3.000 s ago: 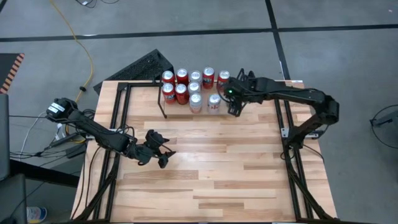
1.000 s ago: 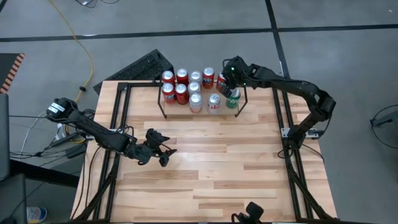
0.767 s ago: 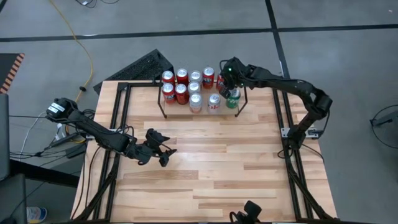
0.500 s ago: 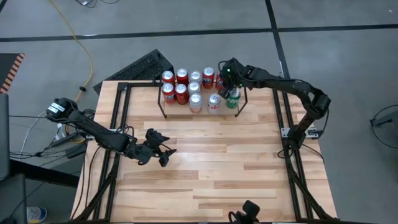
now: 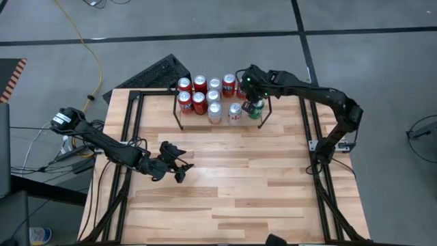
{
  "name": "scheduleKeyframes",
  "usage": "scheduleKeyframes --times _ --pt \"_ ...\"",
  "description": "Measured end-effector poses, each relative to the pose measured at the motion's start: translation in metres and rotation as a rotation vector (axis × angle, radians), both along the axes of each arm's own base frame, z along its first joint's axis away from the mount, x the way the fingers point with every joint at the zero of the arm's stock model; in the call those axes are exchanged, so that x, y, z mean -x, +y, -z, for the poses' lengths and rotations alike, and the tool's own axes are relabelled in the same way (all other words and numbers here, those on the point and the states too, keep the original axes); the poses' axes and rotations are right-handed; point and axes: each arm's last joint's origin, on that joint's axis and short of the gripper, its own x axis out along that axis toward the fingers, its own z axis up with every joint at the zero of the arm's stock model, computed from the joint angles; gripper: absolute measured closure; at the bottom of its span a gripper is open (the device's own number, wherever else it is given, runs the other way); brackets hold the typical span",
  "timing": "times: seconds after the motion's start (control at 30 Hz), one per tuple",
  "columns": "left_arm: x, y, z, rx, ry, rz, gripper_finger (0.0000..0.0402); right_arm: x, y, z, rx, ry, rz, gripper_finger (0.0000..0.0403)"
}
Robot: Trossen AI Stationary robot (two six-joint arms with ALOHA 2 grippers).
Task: Place canned beverage on shelf
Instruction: Return to Home Position
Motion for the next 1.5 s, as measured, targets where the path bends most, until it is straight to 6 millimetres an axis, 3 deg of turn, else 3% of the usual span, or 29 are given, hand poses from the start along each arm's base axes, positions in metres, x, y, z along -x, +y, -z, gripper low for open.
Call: scheduleKeyframes --times 0.23,0.3,0.43,0.67,0.87,1.03,1.2,1.3,1.5 --pt "0.0 -0.001 0.0 0.024 -0.001 0.012 0.0068 -0.008 0.037 -0.01 -0.045 0.045 -0.076 0.0336" --pt "-0.001 -0.002 -0.001 0.053 -0.008 0.043 0.0068 -0.012 0.057 -0.014 -0.038 0.045 -0.144 0.0336" --pt "-0.001 -0.01 -0.014 0.062 -0.089 0.174 0.0068 -0.009 0.105 -0.041 -0.051 -0.084 -0.33 0.0336" --pt "0.026 -0.011 -0.064 -0.069 -0.308 0.366 0.0068 0.029 0.179 -0.1 -0.022 -0.382 -0.562 0.0336" --pt "0.068 0.003 -0.1 -0.094 -0.479 0.425 0.0068 0.074 0.211 -0.129 0.008 -0.513 -0.643 0.0336" --pt "0.105 0.022 -0.103 -0.07 -0.466 0.443 0.0068 0.109 0.217 -0.118 -0.069 -0.487 -0.626 0.0336" --pt "0.133 0.042 -0.09 0.132 -0.394 0.359 0.0068 0.113 0.227 -0.085 -0.066 -0.653 -0.687 0.0336" --pt "0.138 0.046 -0.087 0.151 -0.386 0.325 0.0068 0.114 0.229 -0.056 -0.04 -0.77 -0.719 0.0336" --pt "0.129 0.038 -0.085 -0.06 -0.537 0.429 0.0068 0.123 0.221 0.004 -0.03 -0.948 -0.674 0.0336"
